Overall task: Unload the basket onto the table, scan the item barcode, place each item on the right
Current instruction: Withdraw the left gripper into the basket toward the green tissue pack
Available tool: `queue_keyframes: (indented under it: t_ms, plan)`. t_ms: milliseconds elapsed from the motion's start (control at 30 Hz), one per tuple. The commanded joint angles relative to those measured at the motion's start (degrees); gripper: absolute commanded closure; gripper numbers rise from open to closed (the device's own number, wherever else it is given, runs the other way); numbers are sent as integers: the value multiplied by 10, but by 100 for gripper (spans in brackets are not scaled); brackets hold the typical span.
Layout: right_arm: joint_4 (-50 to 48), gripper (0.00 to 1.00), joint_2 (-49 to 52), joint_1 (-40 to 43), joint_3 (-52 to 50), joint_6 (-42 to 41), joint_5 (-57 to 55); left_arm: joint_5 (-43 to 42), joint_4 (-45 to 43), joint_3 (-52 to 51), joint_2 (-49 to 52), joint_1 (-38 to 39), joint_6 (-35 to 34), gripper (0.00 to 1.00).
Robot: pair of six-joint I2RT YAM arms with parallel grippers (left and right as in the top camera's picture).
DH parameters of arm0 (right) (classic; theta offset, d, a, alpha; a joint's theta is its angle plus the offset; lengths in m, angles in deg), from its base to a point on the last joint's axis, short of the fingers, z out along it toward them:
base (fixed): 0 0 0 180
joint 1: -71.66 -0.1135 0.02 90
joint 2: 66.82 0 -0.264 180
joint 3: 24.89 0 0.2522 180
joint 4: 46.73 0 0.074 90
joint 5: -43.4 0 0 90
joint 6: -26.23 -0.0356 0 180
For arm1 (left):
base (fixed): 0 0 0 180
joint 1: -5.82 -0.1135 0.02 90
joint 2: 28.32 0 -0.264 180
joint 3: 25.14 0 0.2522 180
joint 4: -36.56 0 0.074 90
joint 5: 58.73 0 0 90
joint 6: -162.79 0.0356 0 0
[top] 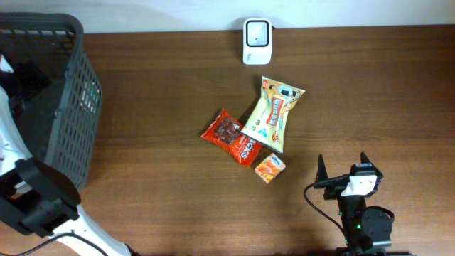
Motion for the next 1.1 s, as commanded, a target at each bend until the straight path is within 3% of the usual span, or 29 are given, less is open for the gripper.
queue_keyframes:
  t_ms: [0, 333, 533, 1067]
  plan:
    - [2, 2, -3, 3, -5, -5, -3, 4, -22, -40, -10, 0, 9, 16]
    - [2, 2, -3, 3, -5, -5, -3, -1, -92, -143, -10, 0, 35, 13]
    - [2, 2, -3, 3, -5, -5, -3, -45, -126, -189, -10, 1, 36, 13]
    - [2, 2, -3, 3, -5, -5, -3, -53, -164, -226, -8, 35, 50, 13]
